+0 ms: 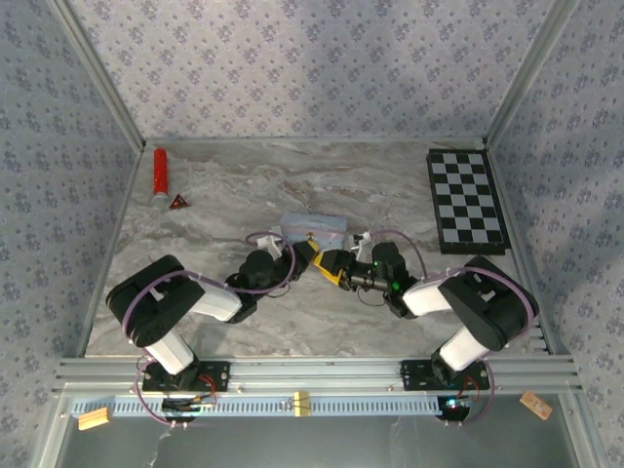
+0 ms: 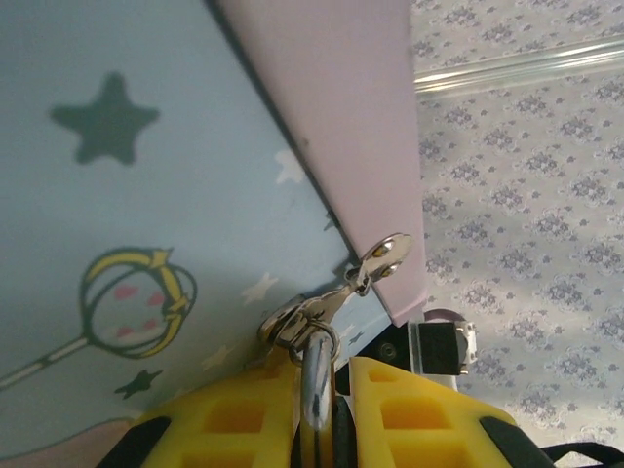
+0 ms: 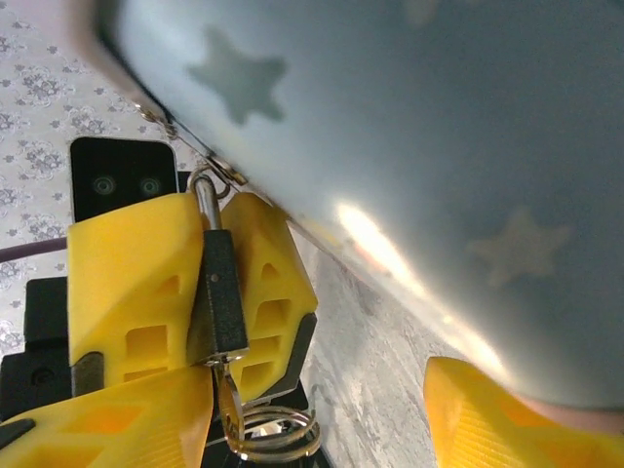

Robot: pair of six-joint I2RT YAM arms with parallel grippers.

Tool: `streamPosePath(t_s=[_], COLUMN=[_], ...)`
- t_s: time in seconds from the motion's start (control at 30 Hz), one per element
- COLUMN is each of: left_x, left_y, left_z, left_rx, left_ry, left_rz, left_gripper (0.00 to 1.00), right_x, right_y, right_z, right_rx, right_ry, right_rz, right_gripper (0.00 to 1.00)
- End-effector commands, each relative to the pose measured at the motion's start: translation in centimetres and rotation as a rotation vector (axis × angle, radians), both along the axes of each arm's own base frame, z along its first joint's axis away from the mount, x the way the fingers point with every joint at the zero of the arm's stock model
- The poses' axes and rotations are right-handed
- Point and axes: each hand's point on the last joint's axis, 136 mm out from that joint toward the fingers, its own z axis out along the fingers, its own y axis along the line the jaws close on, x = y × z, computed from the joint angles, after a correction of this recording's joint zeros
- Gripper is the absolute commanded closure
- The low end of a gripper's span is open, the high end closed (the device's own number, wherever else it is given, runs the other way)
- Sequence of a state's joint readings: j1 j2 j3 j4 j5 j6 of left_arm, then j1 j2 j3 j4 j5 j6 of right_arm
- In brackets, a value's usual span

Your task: Unlock the padlock with the key

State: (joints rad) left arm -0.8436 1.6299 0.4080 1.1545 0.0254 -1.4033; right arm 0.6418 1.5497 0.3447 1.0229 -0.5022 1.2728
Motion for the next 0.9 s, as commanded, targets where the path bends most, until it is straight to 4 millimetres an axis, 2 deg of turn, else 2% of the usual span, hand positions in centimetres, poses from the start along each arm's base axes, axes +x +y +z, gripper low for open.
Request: streamPosePath(t_s=[0.0,0.27,0.53,0.87], left_x=[-1.0,-0.5,-0.3,-0.7], left_y=[-0.7,-0.3,-0.5,-1.6], left_z=[0.2,-0.6,0.2,0.6], left_rx=[0.018,0.010,-0.035,-0.057], left_ry=[-0.005,0.028,0.027,0.025], left_rz=[-0.074,-0.042,-0.025,-0.048], left_gripper=[1.00,1.00,1.00,1.00], right_x=[1.5,0.2,-1.0,-1.4], right_y=[-1.2,-2.6,-2.4,-1.1], right_z=[3.5,3.7,2.8,1.9], right_rx=[0.031,-0.057,-0.065,-0.028], right_ry=[-0.148,-0.207,-0.185,-0.135], right_rz=[-0.084,-0.135,-0.218,-0.209], right_gripper=[0.39,0.40,0.52,0.55])
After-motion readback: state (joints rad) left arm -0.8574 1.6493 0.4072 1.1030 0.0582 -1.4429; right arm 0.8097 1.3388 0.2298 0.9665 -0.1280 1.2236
